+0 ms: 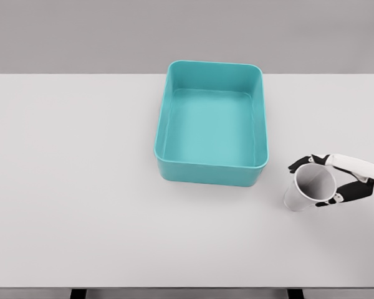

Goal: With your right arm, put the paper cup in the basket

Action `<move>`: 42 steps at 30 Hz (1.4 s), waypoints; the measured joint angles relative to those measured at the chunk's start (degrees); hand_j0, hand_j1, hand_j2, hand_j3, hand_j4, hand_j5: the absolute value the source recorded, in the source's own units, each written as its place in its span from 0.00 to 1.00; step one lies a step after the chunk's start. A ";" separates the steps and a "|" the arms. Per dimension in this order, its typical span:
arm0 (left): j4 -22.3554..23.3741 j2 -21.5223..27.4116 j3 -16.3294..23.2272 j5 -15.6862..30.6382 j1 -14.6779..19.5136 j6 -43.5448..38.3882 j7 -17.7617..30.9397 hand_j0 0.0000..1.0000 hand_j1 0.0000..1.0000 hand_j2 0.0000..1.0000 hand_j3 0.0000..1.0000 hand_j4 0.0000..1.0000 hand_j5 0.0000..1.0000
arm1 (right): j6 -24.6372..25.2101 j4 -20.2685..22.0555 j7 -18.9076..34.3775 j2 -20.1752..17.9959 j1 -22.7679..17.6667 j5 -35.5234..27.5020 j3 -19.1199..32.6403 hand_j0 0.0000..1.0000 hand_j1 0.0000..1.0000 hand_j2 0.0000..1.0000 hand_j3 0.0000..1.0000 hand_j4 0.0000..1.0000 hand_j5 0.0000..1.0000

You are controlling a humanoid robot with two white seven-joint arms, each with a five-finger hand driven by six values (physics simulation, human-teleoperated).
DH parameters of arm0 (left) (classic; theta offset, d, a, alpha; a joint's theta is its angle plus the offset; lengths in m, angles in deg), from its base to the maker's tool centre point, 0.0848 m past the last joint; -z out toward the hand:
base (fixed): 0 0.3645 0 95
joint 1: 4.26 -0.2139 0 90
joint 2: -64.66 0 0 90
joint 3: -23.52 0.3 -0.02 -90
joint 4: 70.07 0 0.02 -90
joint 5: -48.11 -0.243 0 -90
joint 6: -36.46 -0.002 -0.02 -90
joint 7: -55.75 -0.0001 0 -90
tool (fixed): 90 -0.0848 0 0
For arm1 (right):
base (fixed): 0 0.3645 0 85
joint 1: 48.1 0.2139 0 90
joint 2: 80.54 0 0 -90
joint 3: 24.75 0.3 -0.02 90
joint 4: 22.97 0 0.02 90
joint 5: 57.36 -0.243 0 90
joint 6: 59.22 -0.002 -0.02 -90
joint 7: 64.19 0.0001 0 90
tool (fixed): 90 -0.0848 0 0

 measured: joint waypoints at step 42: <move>0.00 0.00 0.00 0.00 0.00 0.00 0.00 1.00 1.00 1.00 1.00 1.00 1.00 | 1.41 -2.70 0.01 16.40 12.30 3.73 10.36 0.72 0.72 0.72 0.72 0.72 0.72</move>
